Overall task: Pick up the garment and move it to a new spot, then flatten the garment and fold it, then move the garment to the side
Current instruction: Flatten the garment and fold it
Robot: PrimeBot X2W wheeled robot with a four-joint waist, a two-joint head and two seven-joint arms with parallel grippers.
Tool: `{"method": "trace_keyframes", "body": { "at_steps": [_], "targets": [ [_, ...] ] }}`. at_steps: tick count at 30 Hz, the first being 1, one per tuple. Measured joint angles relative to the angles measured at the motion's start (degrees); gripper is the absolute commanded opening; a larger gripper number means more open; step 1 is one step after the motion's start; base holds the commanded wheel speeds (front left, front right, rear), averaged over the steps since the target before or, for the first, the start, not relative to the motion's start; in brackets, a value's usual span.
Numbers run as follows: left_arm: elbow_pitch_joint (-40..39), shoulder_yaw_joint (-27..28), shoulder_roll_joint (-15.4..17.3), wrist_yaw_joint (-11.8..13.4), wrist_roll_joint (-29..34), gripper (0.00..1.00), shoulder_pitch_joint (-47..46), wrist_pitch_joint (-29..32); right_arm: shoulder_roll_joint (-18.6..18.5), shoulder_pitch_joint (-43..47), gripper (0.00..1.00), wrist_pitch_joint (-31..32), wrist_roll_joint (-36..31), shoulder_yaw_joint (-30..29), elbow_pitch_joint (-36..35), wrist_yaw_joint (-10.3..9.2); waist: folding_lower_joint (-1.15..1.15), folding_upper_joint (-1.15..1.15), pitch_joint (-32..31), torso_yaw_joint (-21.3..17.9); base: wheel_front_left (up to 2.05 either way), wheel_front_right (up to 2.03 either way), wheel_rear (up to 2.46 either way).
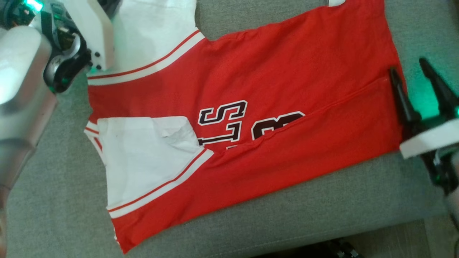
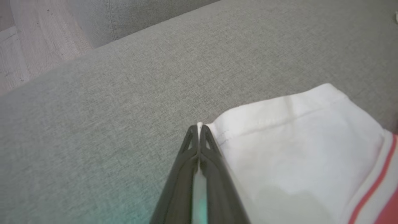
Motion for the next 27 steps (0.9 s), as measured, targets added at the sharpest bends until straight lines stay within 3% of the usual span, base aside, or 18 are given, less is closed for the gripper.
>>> {"method": "trace_keyframes", "body": {
  "at_steps": [7, 8, 13, 22, 24, 26, 27],
  "targets": [
    [-1.12, -3.91, 1.90, -0.21, -1.71, 0.00, -0.82, -3.13, -1.80, -12.02, 1.00, 8.36, 5.08, 6.88, 0.56, 0.00, 0.00, 0.00, -1.15, 0.82, 0.00, 0.00, 0.00],
    [-1.31, -4.76, 2.05, -0.44, -1.99, 0.00, -2.00, -4.05, -2.43, -15.57, 1.00, 11.92, 7.12, 8.94, 2.10, 0.00, 0.00, 0.00, -1.33, 1.36, 0.00, 0.00, 0.00],
    [-1.49, -6.54, 2.01, -0.44, -2.94, 0.00, -3.61, -5.36, -3.15, -21.39, 1.00, 17.84, 10.44, 12.88, 6.88, 0.00, 0.00, 0.00, -1.53, 2.90, 0.00, 0.00, 0.00],
    [-1.13, -9.58, 1.86, -0.44, -4.54, 0.00, -6.11, -7.82, -3.26, -27.00, 1.00, 18.27, 13.14, 17.09, 13.15, 0.00, 0.00, 0.00, -0.62, 4.74, 0.00, 0.00, 0.00],
    [-1.02, -10.28, 1.78, -0.44, -4.95, 0.00, -6.76, -8.28, -3.26, -27.74, 0.87, 17.53, 13.33, 17.89, 14.28, 0.00, 0.00, 0.00, -0.43, 5.00, 0.00, 0.00, 0.00],
    [-0.86, -10.57, 1.77, -0.44, -4.95, 0.00, -7.03, -8.80, -3.25, -28.42, 0.45, 16.57, 13.43, 18.57, 15.43, 0.00, 0.00, 0.00, -0.29, 5.16, 0.00, 0.00, 0.00],
    [-0.70, -10.74, 1.78, -0.44, -4.98, 0.00, -7.03, -9.33, -3.30, -28.73, 0.29, 16.16, 13.62, 18.93, 15.74, 0.00, 0.00, 0.00, -0.25, 5.19, 0.00, 0.00, 0.00]
  ]
}}
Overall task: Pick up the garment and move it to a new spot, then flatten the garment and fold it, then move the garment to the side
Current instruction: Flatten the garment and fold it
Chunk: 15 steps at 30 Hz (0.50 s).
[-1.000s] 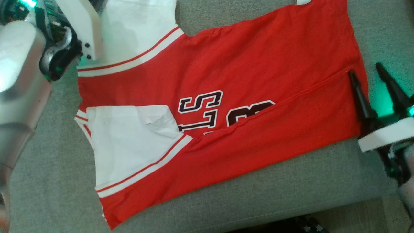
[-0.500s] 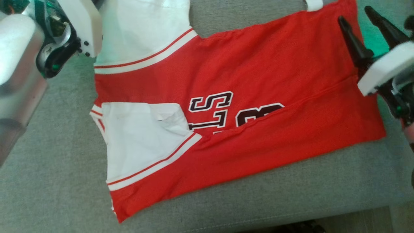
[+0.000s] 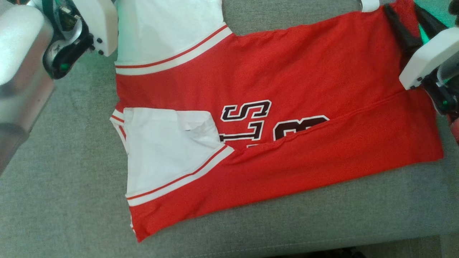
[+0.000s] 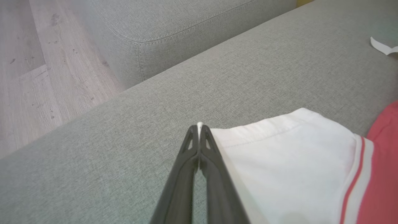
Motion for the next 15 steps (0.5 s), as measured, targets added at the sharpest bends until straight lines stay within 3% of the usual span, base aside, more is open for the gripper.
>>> {"method": "trace_keyframes", "body": {
  "at_steps": [1, 2, 10, 15],
  "targets": [
    [0.16, -0.35, 0.03, 0.00, -0.19, 0.00, -0.02, -0.36, 0.00, -0.27, 0.06, -0.60, 0.00, 0.40, 0.14, 0.00, 0.00, 0.00, 0.06, 0.01, 0.00, 0.00, 0.00],
    [0.35, -0.94, 0.08, 0.00, -0.36, 0.00, -0.04, -1.05, 0.00, -0.63, 0.00, -0.97, 0.00, 0.84, 0.37, 0.00, 0.00, 0.00, 0.10, -0.01, 0.00, 0.00, 0.00],
    [1.59, -1.83, 0.21, -0.01, 0.34, 0.00, -2.07, -7.72, -0.38, -3.21, 0.00, -4.63, 1.78, 2.04, 2.21, 0.00, 0.00, 0.00, 0.27, -0.37, 0.00, 0.00, 0.00],
    [2.33, -1.19, 0.21, -0.01, 1.32, 0.00, -6.25, -14.47, -1.92, -4.68, 0.00, -7.32, 4.45, -0.22, 3.45, 0.00, 0.00, 0.00, 0.24, -0.35, 0.00, 0.00, 0.00]
  ]
}}
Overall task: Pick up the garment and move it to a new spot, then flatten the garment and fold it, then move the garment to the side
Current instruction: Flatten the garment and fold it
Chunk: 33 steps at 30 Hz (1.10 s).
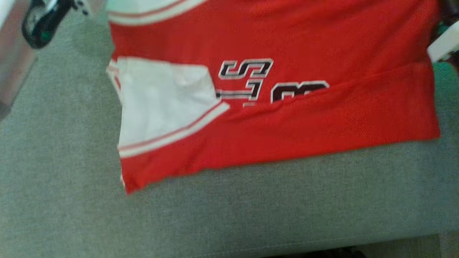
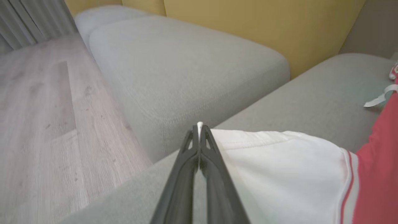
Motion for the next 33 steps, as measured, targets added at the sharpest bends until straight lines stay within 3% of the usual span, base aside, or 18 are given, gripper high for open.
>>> {"method": "trace_keyframes", "body": {
  "at_steps": [9, 15, 20, 33],
  "targets": [
    [-6.19, -2.70, 1.59, 0.01, -3.20, 0.00, 0.00, -3.46, -5.03, 1.78, 0.00, -0.53, 5.09, -0.64, -3.99, 0.00, 0.00, 0.00, -1.69, 1.40, 0.00, 0.00, 0.00],
    [-13.72, -5.69, 8.71, 0.09, -3.97, 0.00, 9.04, -6.57, -7.54, 10.67, 0.00, -2.20, 7.23, -1.43, -8.00, 0.00, -0.01, 0.00, -3.62, 2.61, 0.00, 0.00, 0.00],
    [-20.20, -6.25, 12.91, 3.58, -4.43, 0.00, 16.47, -9.44, -8.32, 17.79, 0.00, -2.33, 7.30, -3.43, -10.29, 0.00, -0.01, 0.00, -5.13, 3.64, 0.00, 0.00, 0.00],
    [-35.98, -9.06, 18.27, 13.77, -6.00, 0.00, 32.50, -15.36, -8.36, 32.16, 0.00, -2.60, 4.36, -11.99, -16.22, 0.00, -0.01, 0.00, -7.92, 4.71, 0.00, 0.00, 0.00]
  ]
}}
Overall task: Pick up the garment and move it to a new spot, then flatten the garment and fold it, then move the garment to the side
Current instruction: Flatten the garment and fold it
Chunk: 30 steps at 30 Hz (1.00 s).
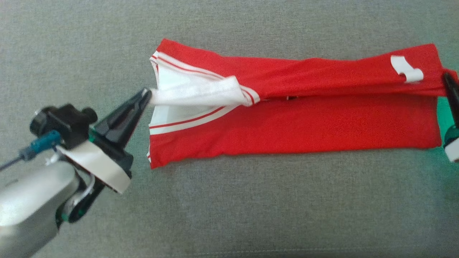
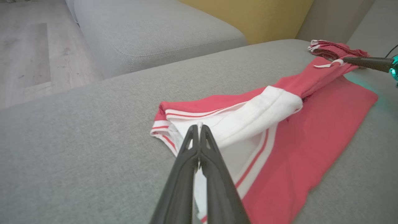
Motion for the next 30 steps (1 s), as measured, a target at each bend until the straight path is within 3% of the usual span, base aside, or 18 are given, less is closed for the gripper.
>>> {"method": "trace_keyframes", "body": {
  "at_steps": [6, 7, 8, 9, 12, 18, 21, 26, 30],
  "targets": [
    [-0.76, -0.41, -0.59, 2.37, -0.87, 0.00, 3.32, -1.00, 2.45, 4.78, 0.00, 1.56, -2.54, -4.23, -1.33, 0.00, 0.01, 0.00, 0.07, 0.17, 0.00, 0.00, 0.00],
    [0.05, -0.13, -1.94, 3.48, -1.82, 0.65, 4.72, -1.81, 4.28, 5.56, 1.00, 1.76, -3.41, -5.37, -1.27, 0.00, 0.01, 0.00, -0.13, 0.12, 0.00, 0.00, 0.00],
    [0.48, 0.11, -2.77, 4.03, -1.80, 0.65, 5.56, -2.21, 5.52, 5.79, 1.00, 1.64, -3.85, -6.28, -1.00, 0.00, 0.01, 0.00, -0.31, 0.07, 0.00, 0.00, 0.00],
    [1.43, 0.66, -3.94, 4.82, -1.63, 1.00, 6.53, -2.65, 6.60, 5.86, 1.00, 1.30, -4.56, -7.09, -0.62, 0.00, 0.01, 0.00, -0.55, 0.06, 0.00, 0.00, 0.00],
    [3.14, 2.68, -6.43, 7.02, 0.16, 1.00, 8.54, -3.00, 9.02, 6.04, 1.00, -0.73, -5.99, -9.51, 0.03, 0.00, 0.02, 0.00, -1.27, 0.10, 0.00, 0.00, 0.00],
    [3.37, 18.98, -17.24, 16.96, 14.34, 1.00, 18.68, -3.18, 17.94, 11.00, 1.00, -5.99, -13.49, -20.98, 2.64, 0.00, 0.01, 0.00, -4.49, 0.72, 0.00, 0.00, 0.00],
    [1.79, 25.51, -21.85, 20.17, 22.47, 1.00, 26.89, -3.26, 23.81, 13.16, 1.00, -6.47, -17.37, -26.33, 2.99, 0.00, 0.00, 0.00, -6.39, 1.01, 0.00, 0.00, 0.00],
    [-1.32, 32.70, -29.37, 21.48, 34.95, 1.00, 38.46, -3.26, 29.45, 13.52, 1.00, -6.68, -23.32, -33.95, 6.04, 0.00, 0.00, 0.00, -9.32, 2.93, 0.00, 0.00, 0.00],
    [-2.85, 35.40, -32.56, 19.48, 40.02, 1.00, 41.57, -3.36, 30.33, 11.59, 1.00, -5.25, -26.22, -38.63, 10.13, 0.00, 0.00, 0.00, -10.30, 5.12, 0.00, 0.00, 0.00]
  ]
}}
